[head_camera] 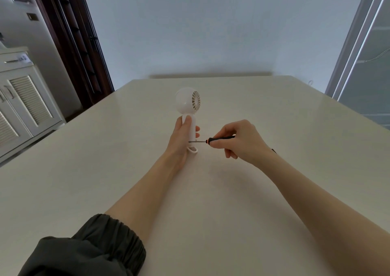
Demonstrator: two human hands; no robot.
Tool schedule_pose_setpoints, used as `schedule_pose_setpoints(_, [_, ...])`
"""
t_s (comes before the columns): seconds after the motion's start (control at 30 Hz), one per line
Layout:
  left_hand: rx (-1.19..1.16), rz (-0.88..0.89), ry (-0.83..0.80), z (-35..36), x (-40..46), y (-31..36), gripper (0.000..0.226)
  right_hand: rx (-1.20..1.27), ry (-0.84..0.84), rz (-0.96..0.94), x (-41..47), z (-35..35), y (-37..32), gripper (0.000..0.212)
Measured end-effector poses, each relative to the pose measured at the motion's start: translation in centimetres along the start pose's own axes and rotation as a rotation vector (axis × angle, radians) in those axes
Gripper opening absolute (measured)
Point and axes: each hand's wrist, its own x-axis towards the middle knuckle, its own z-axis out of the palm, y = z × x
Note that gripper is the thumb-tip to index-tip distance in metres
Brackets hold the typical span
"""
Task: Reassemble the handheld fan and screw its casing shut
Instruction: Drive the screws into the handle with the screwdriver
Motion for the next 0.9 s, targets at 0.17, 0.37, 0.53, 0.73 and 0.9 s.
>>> schedule_pose_setpoints(0.17, [0.039,0.018,-0.009,0.0,0.1,-0.1,0.025,0.169,-0.04,0.17,0.2,-0.2,-0.1,0.014])
schedule_pose_setpoints(0.37, [0.068,0.017,-0.012,0.1,0.0,-0.1,0.022,0.273,-0.08,0.315,0.4,-0.4,-0.1,0.016])
schedule_pose_setpoints(0.53, [0.082,0.016,-0.004,0.2,0.0,-0.1,0.018,0.316,-0.088,0.389,0.5,-0.6,-0.3,0.024])
schedule_pose_setpoints(0.73, [0.076,0.034,0.003,0.2,0.2,-0.1,0.022,0.341,-0.101,0.377,0.3,-0.7,0.3,0.023])
schedule_pose_setpoints(0.9, [0.017,0.036,0.039,0.2,0.4,0.0,0.022,0.279,-0.119,0.345,0.7,-1.1,0.5,0.016])
